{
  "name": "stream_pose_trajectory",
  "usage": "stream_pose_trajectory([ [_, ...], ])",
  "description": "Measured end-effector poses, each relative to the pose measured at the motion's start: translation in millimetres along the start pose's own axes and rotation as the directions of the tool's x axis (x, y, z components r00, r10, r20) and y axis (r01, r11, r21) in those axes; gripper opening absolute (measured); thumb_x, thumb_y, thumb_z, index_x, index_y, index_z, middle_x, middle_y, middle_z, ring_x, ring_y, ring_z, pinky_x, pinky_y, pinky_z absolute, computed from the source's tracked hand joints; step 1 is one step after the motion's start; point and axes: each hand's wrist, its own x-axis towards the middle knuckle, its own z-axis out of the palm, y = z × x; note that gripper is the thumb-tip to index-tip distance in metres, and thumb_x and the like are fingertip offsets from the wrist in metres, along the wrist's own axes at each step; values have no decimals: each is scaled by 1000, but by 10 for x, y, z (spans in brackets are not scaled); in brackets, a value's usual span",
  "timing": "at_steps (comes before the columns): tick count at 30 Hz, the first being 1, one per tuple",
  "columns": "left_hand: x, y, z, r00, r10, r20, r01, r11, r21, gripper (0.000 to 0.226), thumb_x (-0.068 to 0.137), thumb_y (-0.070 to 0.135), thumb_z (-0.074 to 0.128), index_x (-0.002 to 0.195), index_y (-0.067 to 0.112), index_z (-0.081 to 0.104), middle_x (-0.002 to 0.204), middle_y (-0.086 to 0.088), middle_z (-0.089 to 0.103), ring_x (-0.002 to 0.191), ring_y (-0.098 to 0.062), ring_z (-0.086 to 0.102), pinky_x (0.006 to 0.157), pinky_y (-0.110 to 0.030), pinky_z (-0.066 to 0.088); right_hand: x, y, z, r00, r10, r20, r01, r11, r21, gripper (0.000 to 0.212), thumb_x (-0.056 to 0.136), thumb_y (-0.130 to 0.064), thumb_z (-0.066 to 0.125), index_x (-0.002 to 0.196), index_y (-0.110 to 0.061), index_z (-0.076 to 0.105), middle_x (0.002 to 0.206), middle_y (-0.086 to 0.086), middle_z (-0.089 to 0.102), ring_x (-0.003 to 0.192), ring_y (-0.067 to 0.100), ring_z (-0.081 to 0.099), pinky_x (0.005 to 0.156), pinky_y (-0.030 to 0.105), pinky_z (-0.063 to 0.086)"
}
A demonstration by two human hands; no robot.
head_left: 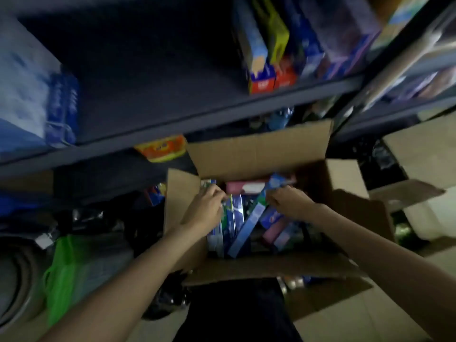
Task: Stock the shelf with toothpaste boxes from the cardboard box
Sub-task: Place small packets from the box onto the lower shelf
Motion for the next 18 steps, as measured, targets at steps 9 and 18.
stream_pose_trajectory([
  [9, 19, -719, 905, 923, -345, 172, 353, 935, -20, 31, 96, 11, 36, 124, 9, 51, 135, -8, 41, 122, -24, 42, 98, -34, 36, 1243, -498, 1123, 988, -155, 28, 140, 944, 299, 47, 92, -6, 52, 137, -6, 39, 135, 19, 48, 120, 33, 49, 92, 35, 42],
  [18, 191, -894, 965, 926, -371, 74, 378, 903, -205, 28, 96, 11, 39, 120, 7, 53, 128, -8, 43, 117, -22, 45, 96, -32, 37, 2007, -909, 1197, 976, 217, 36, -170, 640, 749, 50, 83, -29, 70, 120, 0, 53, 117, 18, 61, 109, 31, 57, 79, 31, 44],
])
